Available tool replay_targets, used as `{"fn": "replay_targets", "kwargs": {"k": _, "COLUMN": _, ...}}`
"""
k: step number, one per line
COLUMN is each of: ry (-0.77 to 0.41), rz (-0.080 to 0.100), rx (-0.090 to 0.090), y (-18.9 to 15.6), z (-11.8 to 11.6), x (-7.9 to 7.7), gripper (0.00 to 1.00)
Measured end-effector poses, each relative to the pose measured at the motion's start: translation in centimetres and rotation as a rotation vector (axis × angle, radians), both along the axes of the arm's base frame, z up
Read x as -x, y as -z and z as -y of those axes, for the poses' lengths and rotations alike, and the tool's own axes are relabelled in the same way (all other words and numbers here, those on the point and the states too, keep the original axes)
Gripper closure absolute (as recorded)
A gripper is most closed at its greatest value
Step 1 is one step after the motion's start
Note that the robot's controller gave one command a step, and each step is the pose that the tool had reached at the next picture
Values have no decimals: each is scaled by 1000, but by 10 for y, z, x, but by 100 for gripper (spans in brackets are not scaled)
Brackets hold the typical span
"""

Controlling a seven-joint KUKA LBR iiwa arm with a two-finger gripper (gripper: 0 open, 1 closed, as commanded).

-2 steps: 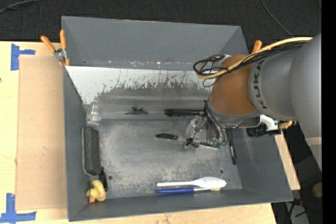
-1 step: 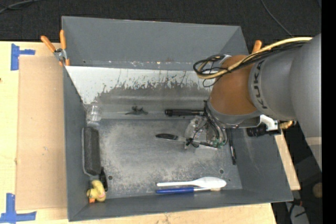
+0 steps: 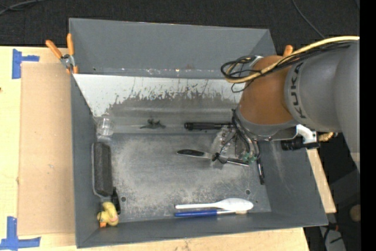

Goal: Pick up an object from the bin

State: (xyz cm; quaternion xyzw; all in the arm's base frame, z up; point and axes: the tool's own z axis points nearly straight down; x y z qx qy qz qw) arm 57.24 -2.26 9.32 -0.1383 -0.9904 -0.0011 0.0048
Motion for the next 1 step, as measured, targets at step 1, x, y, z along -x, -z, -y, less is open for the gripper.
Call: {"fn": "replay_targets", "kwargs": {"k": 1, "ry": 0, "rz": 10, "rx": 0, "y": -48, "z": 1, "x": -3, "gripper": 100}}
